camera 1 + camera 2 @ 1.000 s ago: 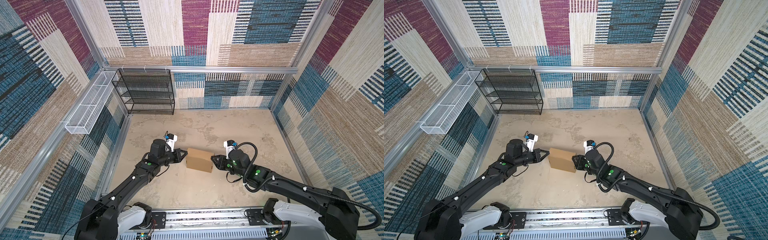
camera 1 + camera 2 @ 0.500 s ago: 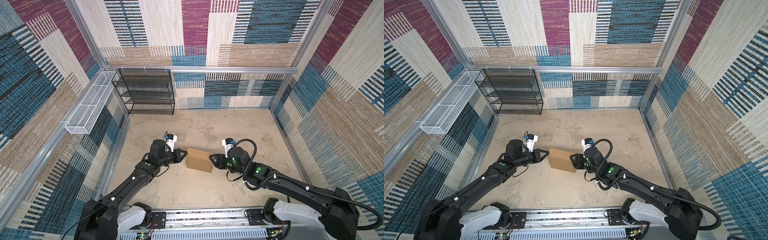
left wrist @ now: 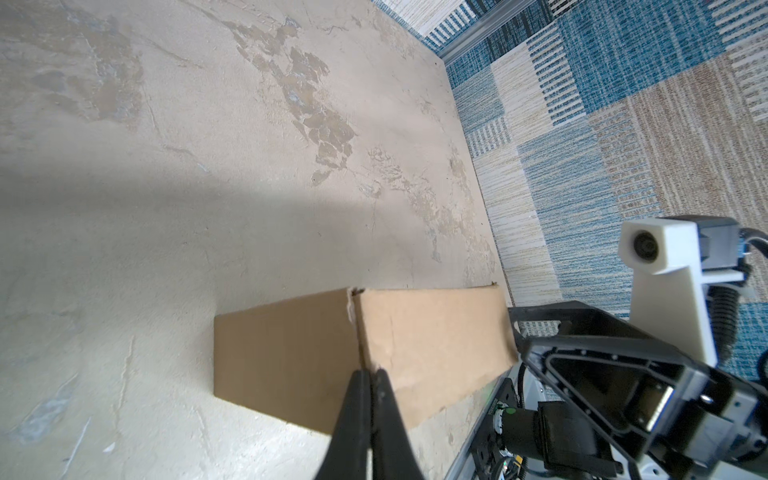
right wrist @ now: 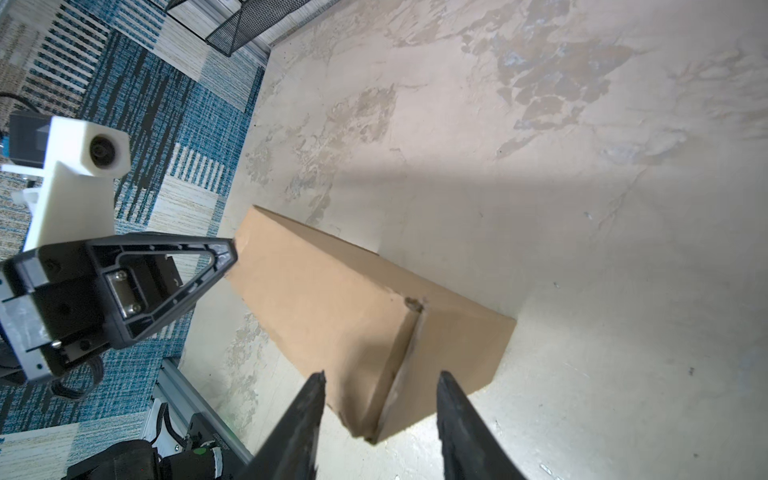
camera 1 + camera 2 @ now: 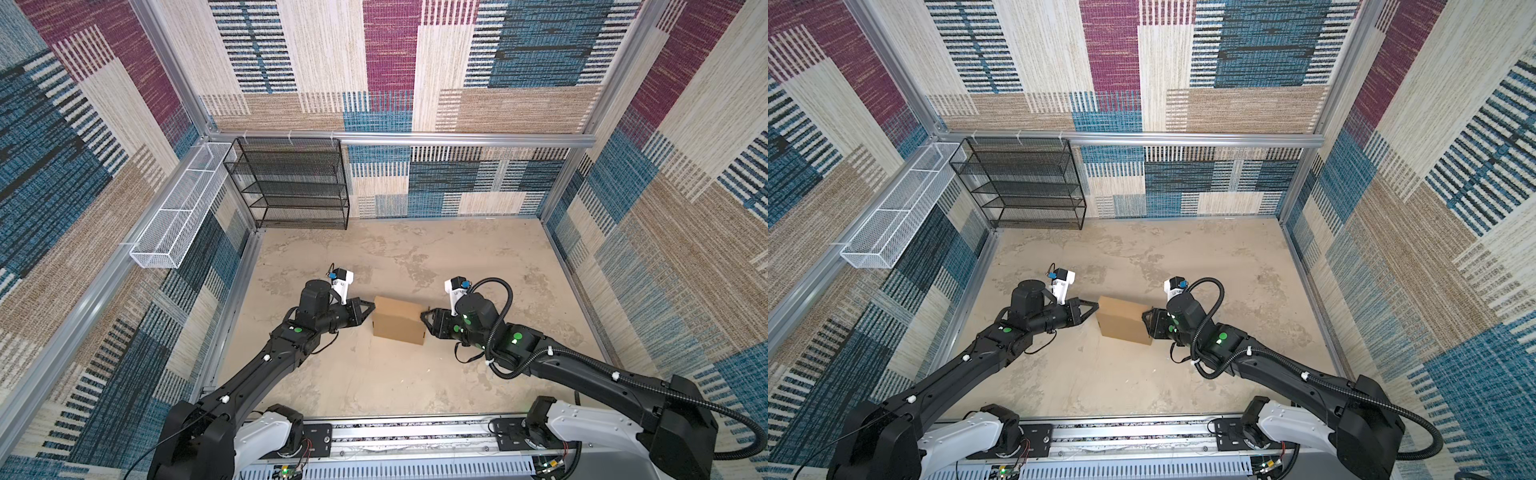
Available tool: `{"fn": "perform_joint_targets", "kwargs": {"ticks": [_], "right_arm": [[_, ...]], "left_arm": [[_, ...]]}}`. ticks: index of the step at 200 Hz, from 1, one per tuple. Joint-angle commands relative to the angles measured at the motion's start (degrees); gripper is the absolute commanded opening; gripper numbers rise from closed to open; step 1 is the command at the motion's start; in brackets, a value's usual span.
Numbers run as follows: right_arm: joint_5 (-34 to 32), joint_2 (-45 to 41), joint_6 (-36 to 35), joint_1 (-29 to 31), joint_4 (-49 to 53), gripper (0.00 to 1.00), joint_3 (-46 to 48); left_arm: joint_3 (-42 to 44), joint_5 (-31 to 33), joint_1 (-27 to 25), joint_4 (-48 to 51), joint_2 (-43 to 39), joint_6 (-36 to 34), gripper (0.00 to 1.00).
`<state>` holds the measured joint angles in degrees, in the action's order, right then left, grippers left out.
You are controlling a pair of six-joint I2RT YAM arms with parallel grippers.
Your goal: Fold the paper box
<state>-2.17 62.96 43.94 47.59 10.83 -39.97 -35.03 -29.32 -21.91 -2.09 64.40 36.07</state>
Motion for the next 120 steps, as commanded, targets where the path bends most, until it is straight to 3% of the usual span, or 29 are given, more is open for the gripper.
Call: {"fn": "perform_joint_targets", "kwargs": {"ticks": [1, 120], "right_arm": [[-1.08, 0.47, 0.36, 0.04, 0.42, 0.47, -0.26], [0.29, 4.52, -1.4, -0.4, -2.76, 0.44, -1.04]], "left_arm": [[0.4, -0.47, -0.06, 6.91, 0.24, 0.63, 0.02], [1.23, -1.18, -0.28, 6.09, -0.24, 1.36, 0.02]]}}
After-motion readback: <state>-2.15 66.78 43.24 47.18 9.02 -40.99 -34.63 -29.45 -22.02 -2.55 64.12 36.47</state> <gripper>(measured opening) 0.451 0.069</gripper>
